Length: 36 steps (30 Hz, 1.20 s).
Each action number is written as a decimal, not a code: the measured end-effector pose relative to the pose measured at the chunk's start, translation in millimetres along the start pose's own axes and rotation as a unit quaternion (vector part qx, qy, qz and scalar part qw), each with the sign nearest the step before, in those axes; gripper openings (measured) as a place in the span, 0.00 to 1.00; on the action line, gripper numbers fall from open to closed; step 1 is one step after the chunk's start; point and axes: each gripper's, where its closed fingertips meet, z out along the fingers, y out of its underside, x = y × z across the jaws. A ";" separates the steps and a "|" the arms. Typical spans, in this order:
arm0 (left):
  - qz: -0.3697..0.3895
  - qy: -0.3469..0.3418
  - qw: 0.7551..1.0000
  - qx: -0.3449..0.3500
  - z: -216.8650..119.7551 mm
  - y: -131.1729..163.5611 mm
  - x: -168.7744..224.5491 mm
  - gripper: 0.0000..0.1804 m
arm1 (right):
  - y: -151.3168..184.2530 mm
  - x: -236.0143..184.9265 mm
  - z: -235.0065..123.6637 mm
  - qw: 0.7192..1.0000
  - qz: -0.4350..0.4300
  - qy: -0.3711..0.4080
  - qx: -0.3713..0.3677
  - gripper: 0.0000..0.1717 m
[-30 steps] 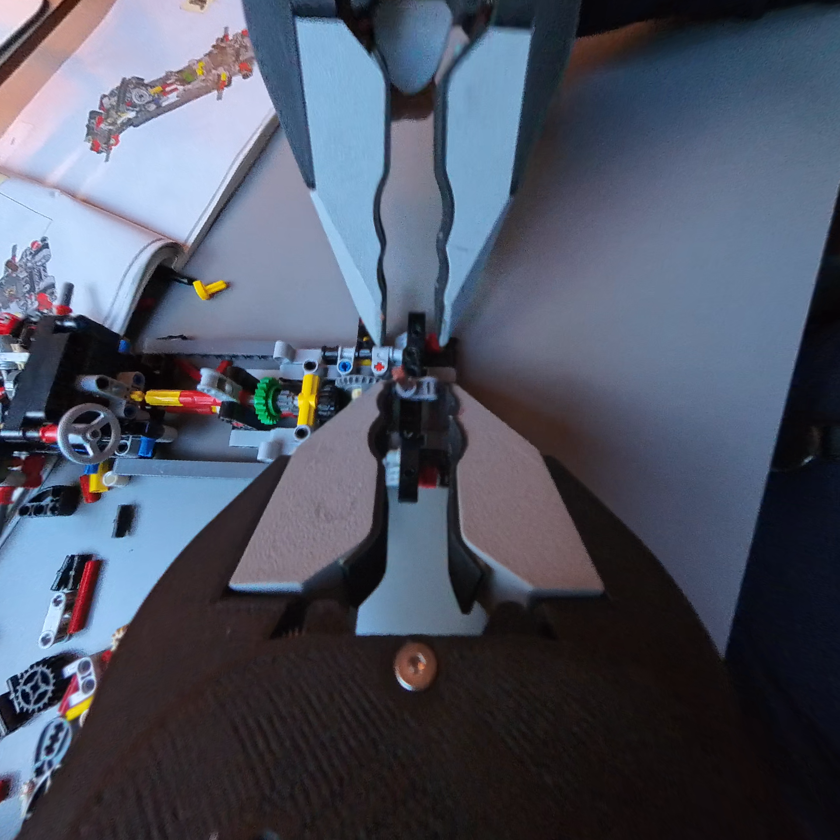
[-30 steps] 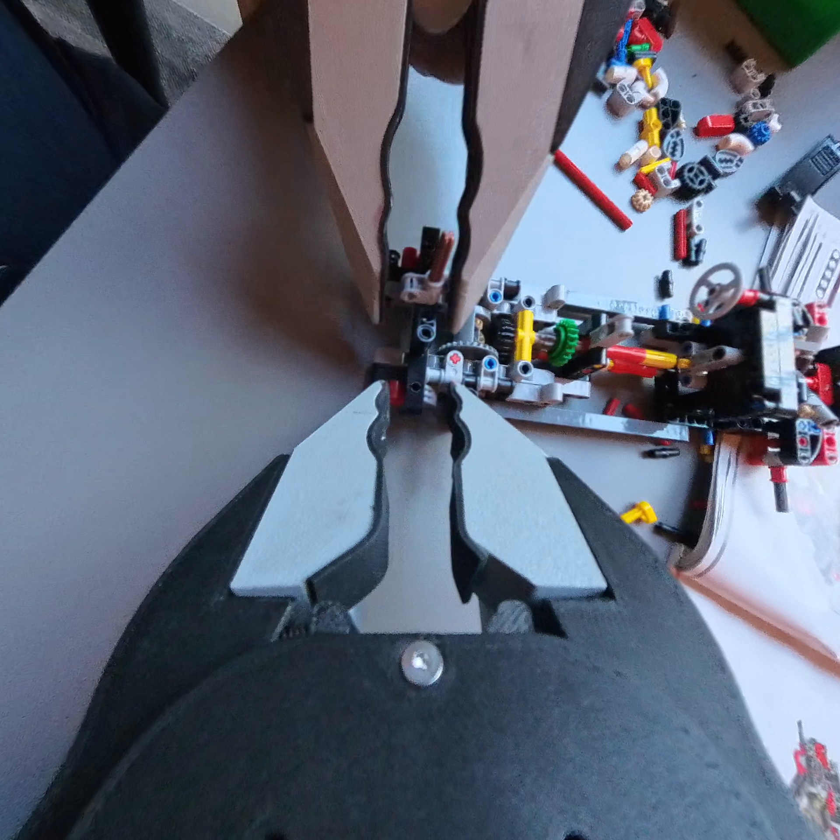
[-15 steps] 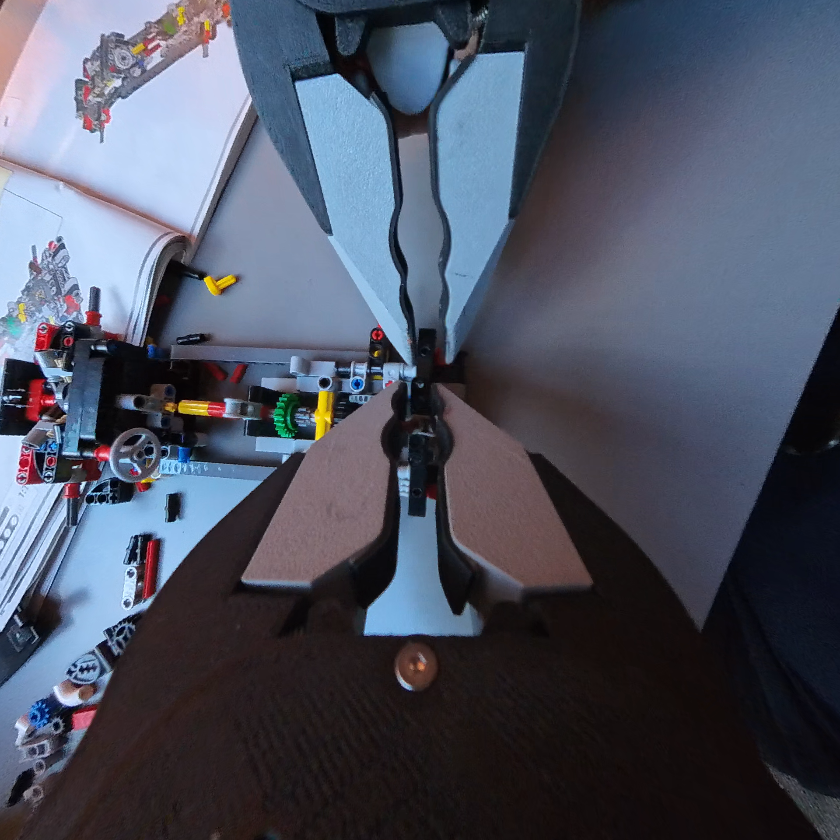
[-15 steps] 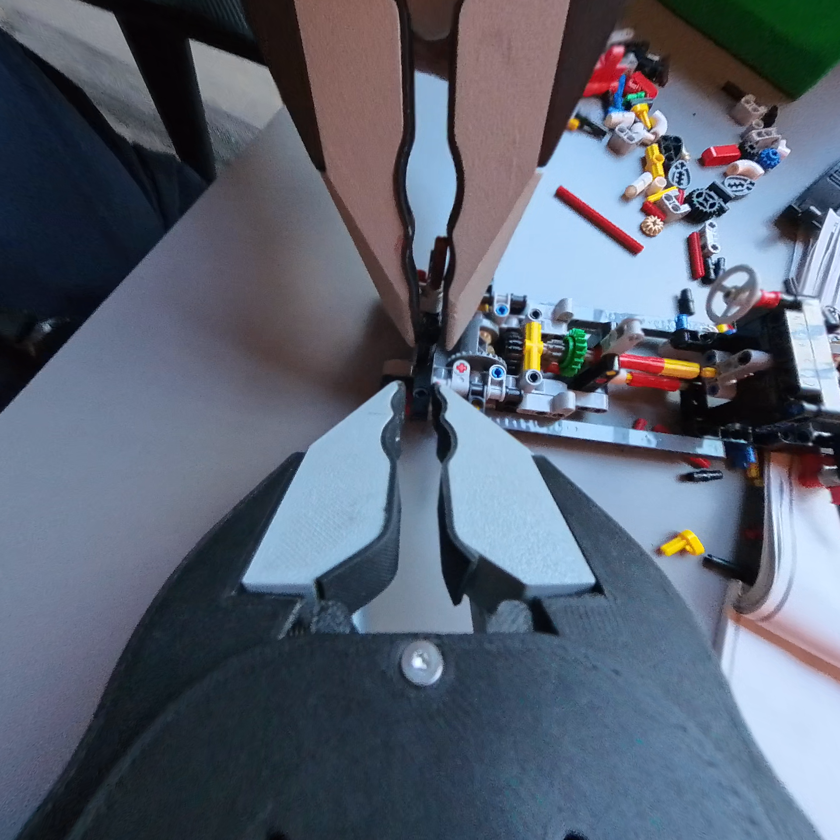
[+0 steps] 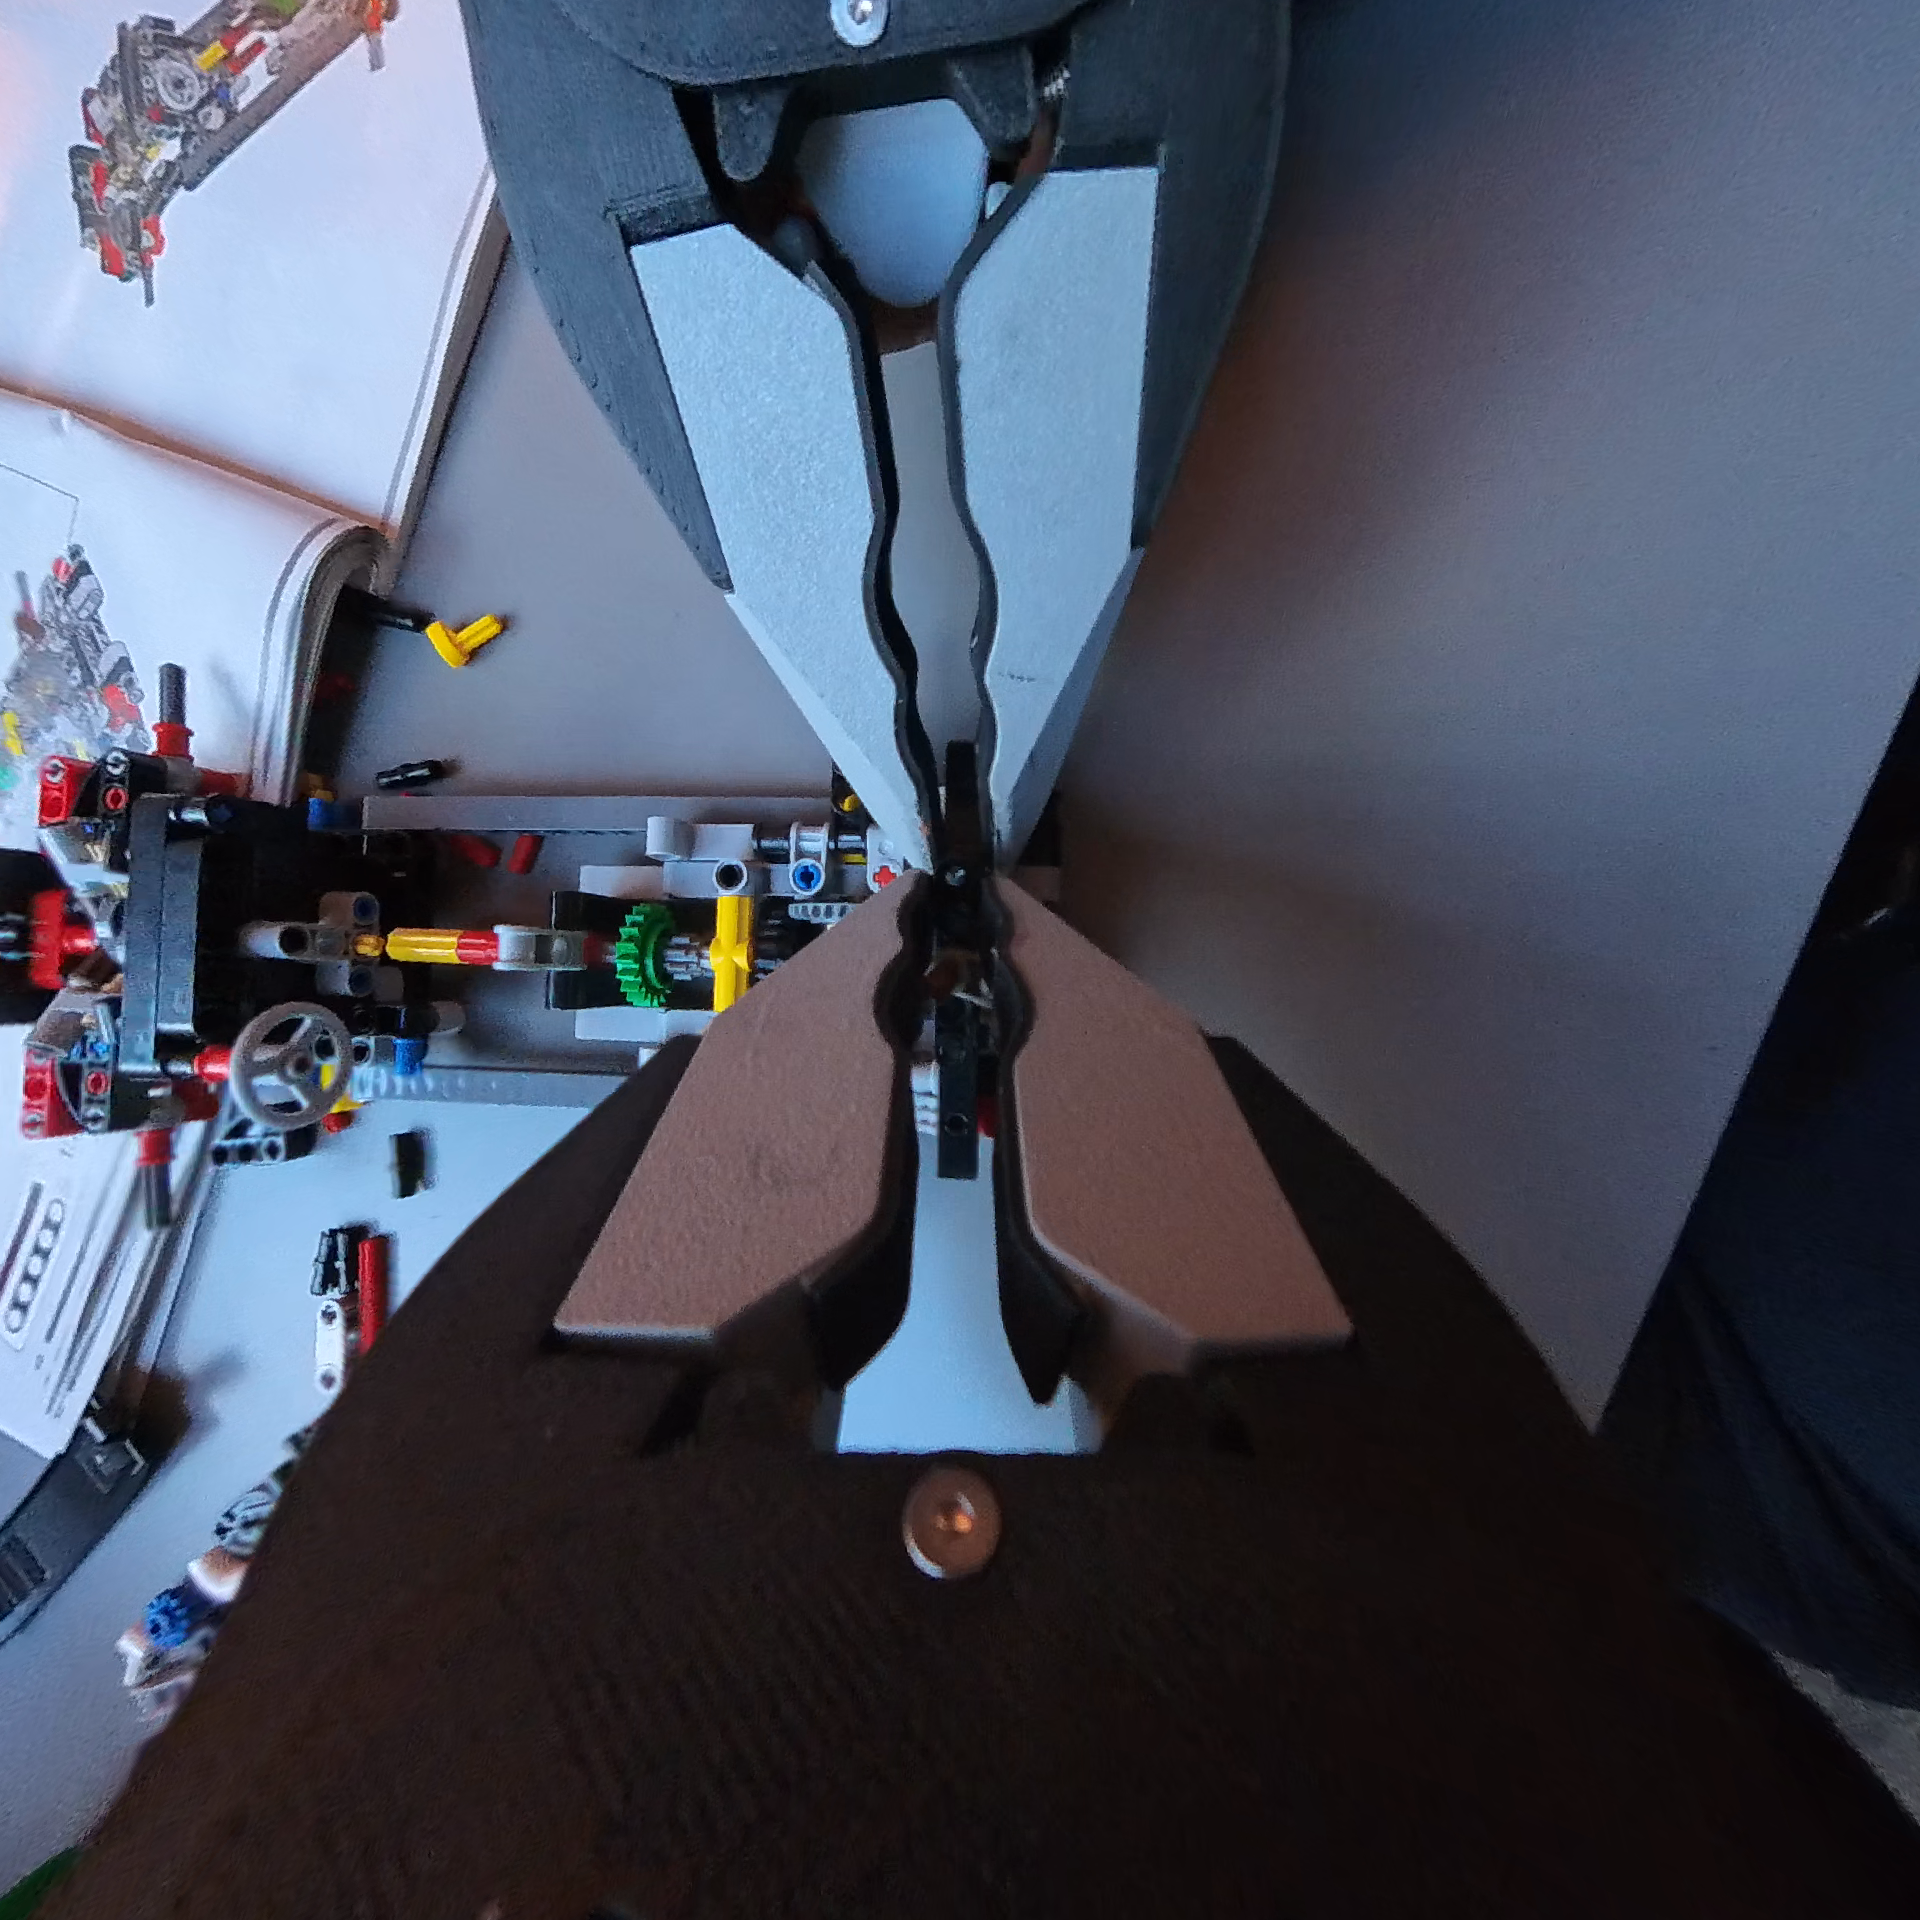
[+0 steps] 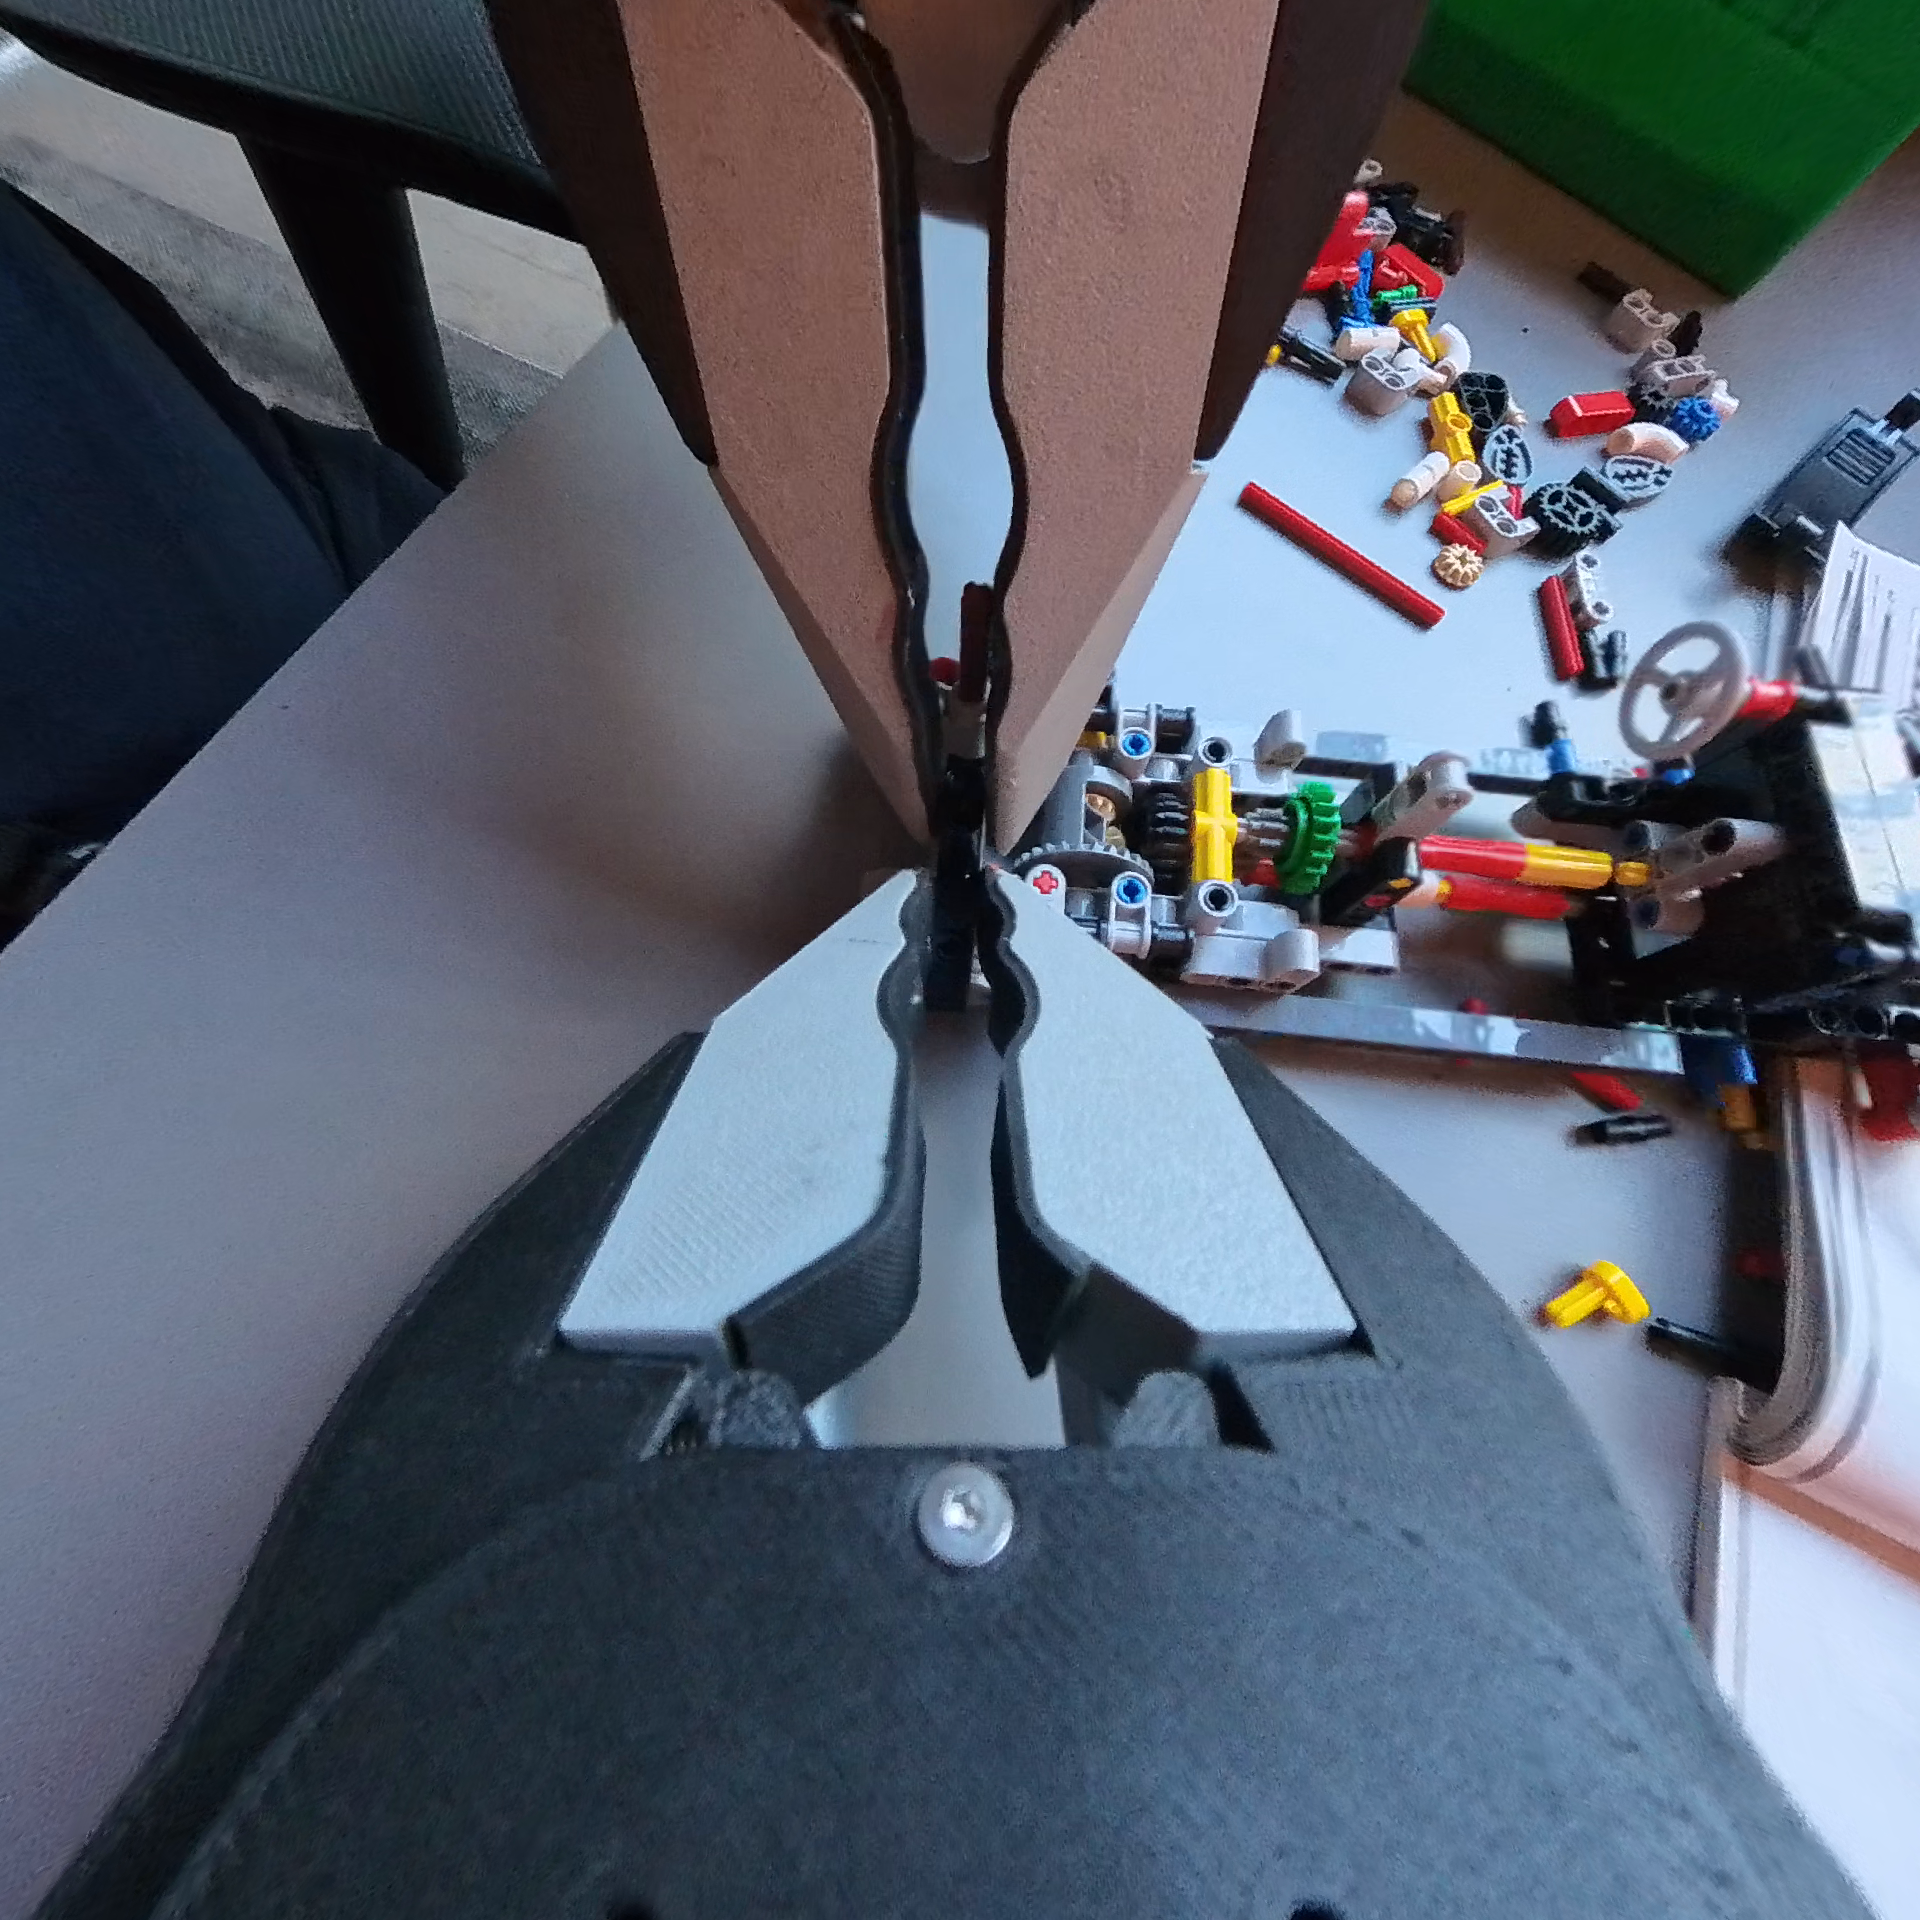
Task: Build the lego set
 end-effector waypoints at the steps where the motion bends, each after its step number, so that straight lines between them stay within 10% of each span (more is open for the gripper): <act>1: 0.012 -0.005 1.000 -0.005 0.2 1.1 0.6 0.03 | 0.4 -0.8 0.7 1.000 -0.009 0.005 0.001 0.04; 15: 0.126 -0.062 0.983 -0.121 -1.8 9.1 -1.4 0.03 | -1.4 1.4 3.0 1.000 0.021 -0.010 0.020 0.04; 36: 0.008 -0.003 0.997 -0.081 -5.8 3.0 5.4 0.04 | -6.0 -4.3 4.6 0.998 0.039 -0.037 0.027 0.03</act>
